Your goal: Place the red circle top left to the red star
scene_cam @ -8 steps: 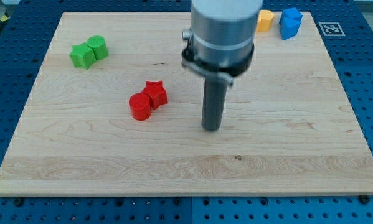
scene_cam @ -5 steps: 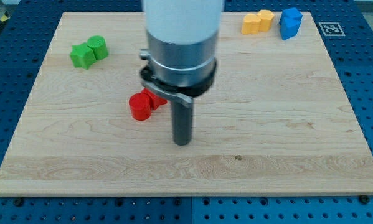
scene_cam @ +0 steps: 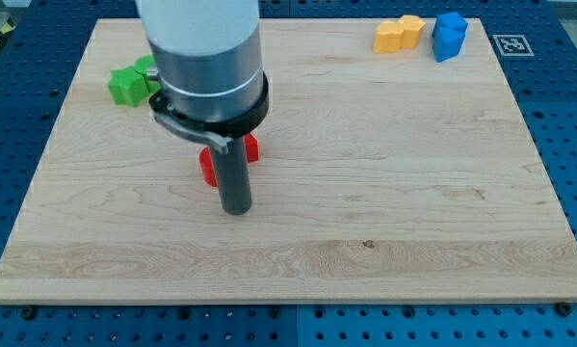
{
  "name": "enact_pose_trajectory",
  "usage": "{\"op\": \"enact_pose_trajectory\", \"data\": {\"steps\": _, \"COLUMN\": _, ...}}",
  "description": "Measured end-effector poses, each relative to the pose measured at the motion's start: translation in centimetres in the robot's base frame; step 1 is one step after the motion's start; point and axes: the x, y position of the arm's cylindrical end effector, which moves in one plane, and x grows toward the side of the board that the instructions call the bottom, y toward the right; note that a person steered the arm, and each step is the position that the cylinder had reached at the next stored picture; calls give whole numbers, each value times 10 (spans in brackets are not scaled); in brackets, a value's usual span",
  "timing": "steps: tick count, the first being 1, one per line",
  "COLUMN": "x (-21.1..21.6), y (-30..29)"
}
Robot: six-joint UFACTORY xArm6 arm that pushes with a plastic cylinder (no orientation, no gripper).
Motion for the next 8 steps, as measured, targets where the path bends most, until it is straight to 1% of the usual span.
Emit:
{"op": "enact_pose_trajectory", "data": {"steps": 1, "x": -17, "y": 0}}
{"op": "enact_pose_trajectory", "data": {"steps": 2, "x": -20, "y": -4}}
{"op": "enact_pose_trajectory", "data": {"steps": 4, "x": -40, "y": -42}}
{"op": "enact_pose_trajectory", "data": {"steps": 6, "x": -50, "y": -69}}
{"op": "enact_pose_trajectory", "data": {"steps": 7, "x": -51, "y": -66}}
{"op": "enact_pose_trajectory", "data": {"steps": 8, "x": -51, "y": -47}}
